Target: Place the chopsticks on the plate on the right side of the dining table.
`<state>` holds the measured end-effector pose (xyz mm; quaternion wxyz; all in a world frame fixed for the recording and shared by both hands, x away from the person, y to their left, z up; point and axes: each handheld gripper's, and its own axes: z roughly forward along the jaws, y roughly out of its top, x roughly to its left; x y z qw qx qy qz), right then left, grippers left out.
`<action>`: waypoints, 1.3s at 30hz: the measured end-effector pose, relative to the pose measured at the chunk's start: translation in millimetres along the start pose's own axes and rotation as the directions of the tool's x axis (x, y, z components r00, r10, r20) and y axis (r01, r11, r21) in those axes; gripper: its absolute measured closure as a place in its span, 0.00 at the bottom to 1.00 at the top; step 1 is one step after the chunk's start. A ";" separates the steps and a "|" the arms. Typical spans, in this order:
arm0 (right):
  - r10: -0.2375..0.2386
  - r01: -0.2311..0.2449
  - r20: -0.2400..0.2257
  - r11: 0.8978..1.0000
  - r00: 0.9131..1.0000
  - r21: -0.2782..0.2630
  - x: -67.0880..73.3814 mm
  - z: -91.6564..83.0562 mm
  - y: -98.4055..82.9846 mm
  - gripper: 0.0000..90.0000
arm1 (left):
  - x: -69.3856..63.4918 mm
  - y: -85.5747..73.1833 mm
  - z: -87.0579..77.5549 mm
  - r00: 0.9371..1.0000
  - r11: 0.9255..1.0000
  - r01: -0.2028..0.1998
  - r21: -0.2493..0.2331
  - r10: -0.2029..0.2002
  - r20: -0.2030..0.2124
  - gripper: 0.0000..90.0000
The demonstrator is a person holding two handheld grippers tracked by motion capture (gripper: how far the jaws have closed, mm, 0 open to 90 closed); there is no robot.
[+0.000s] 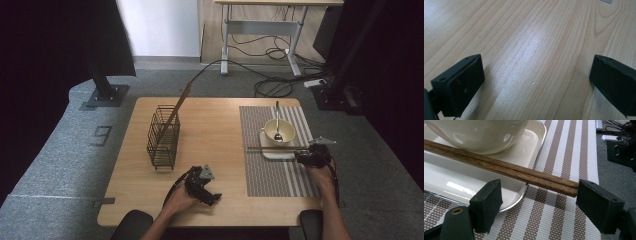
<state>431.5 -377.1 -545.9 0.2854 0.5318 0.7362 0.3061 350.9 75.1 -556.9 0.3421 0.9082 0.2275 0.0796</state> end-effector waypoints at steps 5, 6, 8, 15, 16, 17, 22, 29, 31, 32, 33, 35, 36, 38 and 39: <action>0.020 -0.020 -0.027 1.000 0.999 0.000 -1.7 -1.9 -0.2 0.14 | 0.0 0.0 0.0 1.000 1.000 0.000 0.000 0.000 0.000 0.00; 0.022 -0.022 -0.036 1.000 0.999 0.002 -2.2 -2.9 -0.1 0.14 | 0.0 0.0 0.0 1.000 1.000 0.000 0.000 0.000 0.000 0.00; 0.026 -0.026 -0.043 1.000 0.999 0.004 -2.3 -5.6 0.4 0.11 | 0.1 0.0 -0.1 1.000 1.000 -0.001 0.001 0.001 0.000 0.00; 0.010 -0.009 -0.073 1.000 0.997 0.004 1.2 -23.5 2.4 0.01 | 0.3 0.0 -0.1 1.000 1.000 0.000 0.001 0.000 0.000 0.00; 0.006 -0.006 -0.076 1.000 0.997 0.000 2.2 -27.7 2.8 0.00 | 0.2 0.0 -0.1 1.000 1.000 0.000 0.001 0.000 0.000 0.00; 0.000 0.000 -0.077 1.000 0.997 -0.003 2.6 -30.3 3.1 0.00 | 0.3 0.0 -0.1 1.000 1.000 0.000 0.001 0.000 0.000 0.00; 0.002 -0.003 -0.107 1.000 0.994 -0.003 8.9 -49.3 8.8 0.00 | 0.3 0.0 -0.1 1.000 1.000 0.001 0.001 -0.001 0.000 0.00; -0.048 0.046 -0.162 0.999 0.986 -0.022 30.4 -74.3 15.3 0.00 | 0.3 0.1 -0.1 1.000 1.000 0.001 0.001 -0.001 0.000 0.00; -0.068 0.065 -0.172 0.998 0.983 -0.020 37.0 -80.6 15.8 0.00 | 0.2 0.0 0.0 1.000 1.000 0.003 -0.001 -0.003 0.000 0.00; -0.078 0.076 -0.179 0.997 0.981 -0.019 40.4 -83.9 16.1 0.00 | 0.2 0.0 0.0 1.000 1.000 0.003 -0.001 -0.003 -0.001 0.00; -0.087 0.085 -0.185 0.996 0.979 -0.018 43.8 -87.3 16.3 0.00 | 0.2 0.0 0.0 1.000 1.000 0.003 -0.001 -0.003 0.000 0.00; -0.106 0.104 -0.194 0.994 0.975 -0.020 50.8 -94.1 16.9 0.00 | 0.4 0.1 0.0 1.000 1.000 0.001 -0.002 -0.001 -0.001 0.00; -0.116 0.114 -0.199 0.993 0.973 -0.022 54.4 -97.3 17.2 0.00 | 0.4 0.1 0.0 1.000 1.000 0.001 -0.001 -0.001 -0.001 0.00; -0.130 0.128 -0.210 0.992 0.969 -0.025 62.0 -102.6 17.9 0.00 | 0.5 0.1 -0.2 1.000 1.000 -0.002 0.001 0.002 -0.001 0.00; -0.134 0.131 -0.221 0.991 0.966 -0.029 66.0 -104.4 18.3 0.00 | 0.4 0.1 0.0 1.000 1.000 0.001 -0.001 -0.001 -0.001 0.00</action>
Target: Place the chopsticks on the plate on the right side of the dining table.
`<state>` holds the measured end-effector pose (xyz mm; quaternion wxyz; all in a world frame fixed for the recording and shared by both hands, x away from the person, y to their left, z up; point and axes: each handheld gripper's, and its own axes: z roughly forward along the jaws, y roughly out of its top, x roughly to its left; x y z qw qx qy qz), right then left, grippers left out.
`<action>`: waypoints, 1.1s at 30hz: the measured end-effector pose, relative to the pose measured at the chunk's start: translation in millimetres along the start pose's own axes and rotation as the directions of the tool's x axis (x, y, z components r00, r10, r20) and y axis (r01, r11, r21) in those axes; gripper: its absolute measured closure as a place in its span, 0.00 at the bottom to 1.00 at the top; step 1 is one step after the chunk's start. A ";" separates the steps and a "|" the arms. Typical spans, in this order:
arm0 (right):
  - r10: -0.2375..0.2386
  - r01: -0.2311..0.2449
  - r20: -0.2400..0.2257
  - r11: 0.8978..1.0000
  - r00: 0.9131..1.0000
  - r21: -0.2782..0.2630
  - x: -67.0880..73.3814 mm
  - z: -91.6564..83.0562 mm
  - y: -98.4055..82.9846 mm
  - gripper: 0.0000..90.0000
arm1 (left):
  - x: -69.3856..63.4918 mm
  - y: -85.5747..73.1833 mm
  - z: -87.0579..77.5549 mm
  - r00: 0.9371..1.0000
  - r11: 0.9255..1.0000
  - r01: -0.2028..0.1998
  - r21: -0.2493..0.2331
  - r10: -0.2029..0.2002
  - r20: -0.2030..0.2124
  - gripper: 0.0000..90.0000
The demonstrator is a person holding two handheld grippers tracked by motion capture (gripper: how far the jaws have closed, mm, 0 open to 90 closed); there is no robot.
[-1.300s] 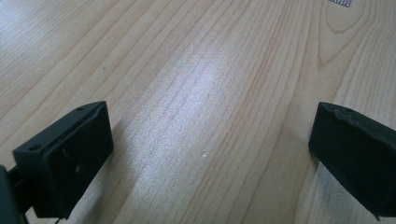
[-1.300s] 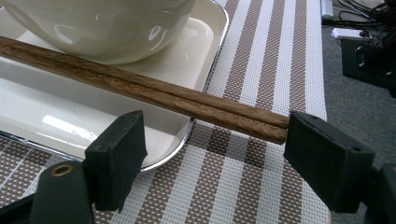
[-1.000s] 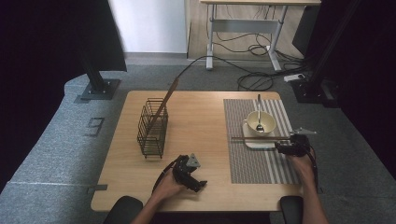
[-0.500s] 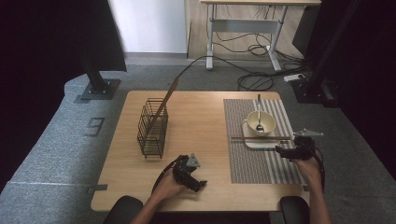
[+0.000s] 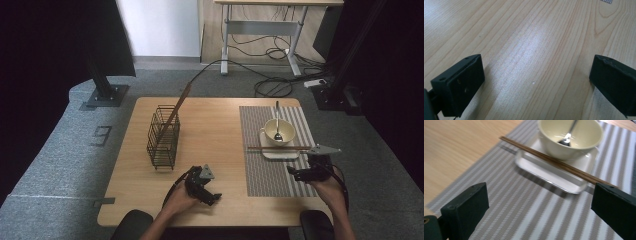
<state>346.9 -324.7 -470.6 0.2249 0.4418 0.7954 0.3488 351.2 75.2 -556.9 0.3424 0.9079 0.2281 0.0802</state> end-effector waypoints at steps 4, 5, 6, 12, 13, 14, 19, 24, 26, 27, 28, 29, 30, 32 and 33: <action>-0.022 0.022 -0.058 1.000 0.998 0.002 18.1 4.3 4.1 0.00 | 0.0 0.0 -0.1 1.000 1.000 -0.001 0.002 0.001 0.000 0.00; -0.029 0.030 -0.073 0.999 0.997 0.013 23.1 7.3 4.9 0.00 | -0.1 0.0 0.0 1.000 1.000 0.001 0.000 -0.001 -0.001 0.00; -0.040 0.042 -0.082 0.999 0.996 0.022 28.0 10.8 5.5 0.00 | -0.1 0.0 0.0 1.000 1.000 0.001 0.000 -0.001 -0.001 0.00; -0.073 0.084 -0.143 0.994 0.987 0.072 47.5 37.6 5.3 0.00 | -0.2 0.0 0.0 1.000 1.000 0.003 0.001 -0.003 -0.001 0.00; -0.075 0.087 -0.149 0.993 0.986 0.076 49.5 42.8 4.2 0.00 | -0.2 0.0 0.0 1.000 1.000 0.003 0.000 -0.003 -0.001 0.00; -0.077 0.090 -0.154 0.993 0.985 0.081 51.1 47.8 2.8 0.00 | -0.3 0.0 0.0 1.000 1.000 0.003 0.000 -0.003 -0.001 0.00; -0.074 0.090 -0.162 0.992 0.984 0.093 56.4 73.5 -7.7 0.00 | -0.3 0.0 0.0 1.000 1.000 0.002 0.001 -0.002 -0.001 0.00; -0.077 0.094 -0.158 0.991 0.985 0.101 58.5 93.9 -18.2 0.00 | -0.4 0.1 0.1 1.000 1.000 0.004 0.001 -0.004 -0.002 0.00; -0.080 0.097 -0.157 0.990 0.984 0.104 59.9 99.4 -21.4 0.00 | -0.6 0.1 0.2 1.000 1.000 0.006 -0.001 -0.006 -0.002 0.00; -0.075 0.090 -0.161 0.991 0.984 0.094 60.5 101.2 -22.7 0.00 | -0.7 0.1 0.3 1.000 1.000 0.007 -0.001 -0.007 -0.003 0.00; -0.071 0.085 -0.157 0.993 0.985 0.083 60.9 101.6 -23.4 0.00 | -0.7 0.1 0.3 1.000 1.000 0.007 -0.001 -0.007 -0.003 0.00; -0.072 0.084 -0.157 0.994 0.985 0.076 61.3 102.0 -23.9 0.00 | -0.7 0.2 0.3 1.000 1.000 0.007 -0.001 -0.007 -0.003 0.00; -0.069 0.080 -0.157 0.995 0.985 0.064 61.6 102.5 -24.6 0.00 | -0.8 0.2 0.3 1.000 1.000 0.008 -0.001 -0.008 -0.004 0.00; -0.072 0.081 -0.159 0.995 0.985 0.052 61.5 103.1 -25.5 0.00 | -0.9 0.2 0.3 1.000 1.000 0.008 -0.001 -0.008 -0.004 0.00; -0.072 0.082 -0.160 0.995 0.984 0.052 61.4 103.1 -25.5 0.00 | -0.9 0.2 0.4 1.000 1.000 0.008 -0.001 -0.008 -0.005 0.00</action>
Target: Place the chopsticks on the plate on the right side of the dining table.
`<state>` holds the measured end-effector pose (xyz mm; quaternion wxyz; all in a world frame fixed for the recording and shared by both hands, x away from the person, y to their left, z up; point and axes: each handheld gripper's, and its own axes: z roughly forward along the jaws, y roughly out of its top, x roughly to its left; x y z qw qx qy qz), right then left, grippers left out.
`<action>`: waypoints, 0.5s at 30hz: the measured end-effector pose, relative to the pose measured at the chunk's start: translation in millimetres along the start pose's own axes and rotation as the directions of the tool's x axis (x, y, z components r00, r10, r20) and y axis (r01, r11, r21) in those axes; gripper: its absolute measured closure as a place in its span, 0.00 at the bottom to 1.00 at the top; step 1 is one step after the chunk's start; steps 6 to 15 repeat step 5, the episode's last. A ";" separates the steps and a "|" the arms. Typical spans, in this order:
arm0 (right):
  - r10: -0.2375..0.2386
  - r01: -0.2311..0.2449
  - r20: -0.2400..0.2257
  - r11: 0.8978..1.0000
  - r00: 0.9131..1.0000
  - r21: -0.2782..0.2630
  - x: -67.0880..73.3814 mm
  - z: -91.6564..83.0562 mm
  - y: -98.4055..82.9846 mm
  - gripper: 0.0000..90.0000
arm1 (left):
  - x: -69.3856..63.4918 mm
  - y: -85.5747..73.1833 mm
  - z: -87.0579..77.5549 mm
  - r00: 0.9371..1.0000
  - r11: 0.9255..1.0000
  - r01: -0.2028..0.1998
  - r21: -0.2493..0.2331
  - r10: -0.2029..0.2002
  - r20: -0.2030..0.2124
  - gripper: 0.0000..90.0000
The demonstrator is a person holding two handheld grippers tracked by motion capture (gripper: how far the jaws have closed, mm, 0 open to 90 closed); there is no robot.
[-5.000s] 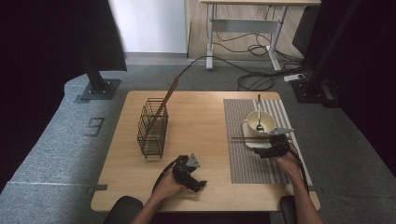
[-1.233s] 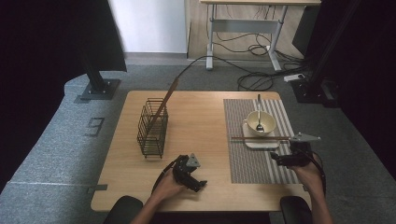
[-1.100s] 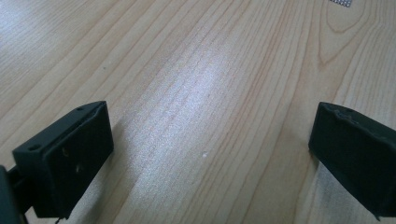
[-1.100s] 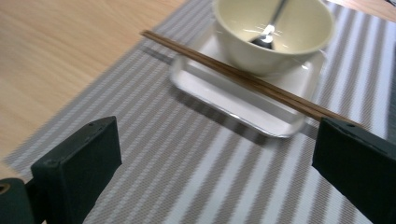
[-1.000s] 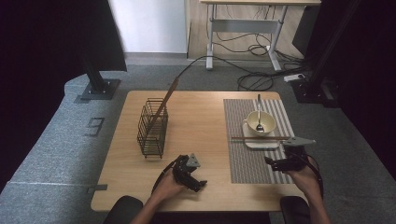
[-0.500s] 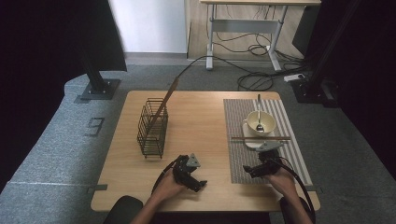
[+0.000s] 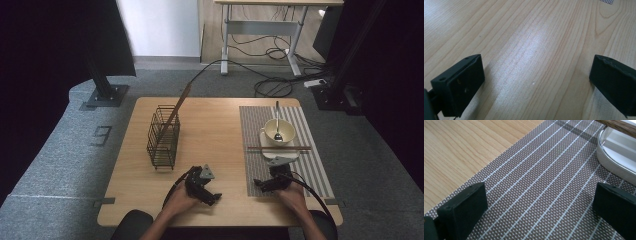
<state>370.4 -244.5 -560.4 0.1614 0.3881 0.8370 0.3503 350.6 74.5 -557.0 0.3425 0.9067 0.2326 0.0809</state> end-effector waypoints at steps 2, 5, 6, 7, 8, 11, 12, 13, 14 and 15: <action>0.000 0.000 0.000 1.000 1.000 0.000 0.0 0.0 -0.1 0.00 | 0.0 0.0 -0.1 1.000 1.000 -0.002 0.002 0.002 0.000 0.00; 0.000 0.000 0.000 1.000 1.000 0.000 0.0 0.1 -0.2 0.00 | -0.3 0.2 0.3 1.000 1.000 0.002 0.000 -0.002 -0.001 0.00; 0.000 0.000 0.000 1.000 1.000 0.000 0.0 0.1 -0.2 0.00 | -0.3 0.2 0.3 1.000 1.000 0.002 0.000 -0.002 -0.001 0.00; 0.000 0.000 0.000 1.000 1.000 0.000 0.0 0.1 -0.2 0.00 | -0.3 0.2 0.3 1.000 1.000 0.002 0.000 -0.002 -0.001 0.00; 0.000 0.000 0.000 1.000 1.000 0.000 0.0 0.1 -0.2 0.00 | -0.3 0.2 0.3 1.000 1.000 0.002 0.000 -0.002 -0.001 0.00; 0.000 0.000 0.000 1.000 1.000 0.000 0.0 0.1 -0.2 0.00 | -0.3 0.2 0.3 1.000 1.000 0.002 0.000 -0.002 -0.001 0.00; 0.000 0.000 0.000 1.000 1.000 0.000 0.0 0.1 -0.2 0.00 | -0.3 0.2 0.3 1.000 1.000 0.002 0.000 -0.002 -0.001 0.00; 0.000 0.000 0.000 1.000 1.000 0.000 0.0 0.1 -0.2 0.00 | -0.3 0.2 0.3 1.000 1.000 0.002 0.000 -0.002 -0.001 0.00; 0.000 0.000 0.000 1.000 1.000 0.000 0.0 0.1 -0.2 0.00 | -0.3 0.2 0.3 1.000 1.000 0.002 0.000 -0.002 -0.001 0.00; 0.000 0.000 0.000 1.000 1.000 0.000 0.0 0.1 -0.2 0.00 | -0.3 0.2 0.3 1.000 1.000 0.002 0.000 -0.002 -0.001 0.00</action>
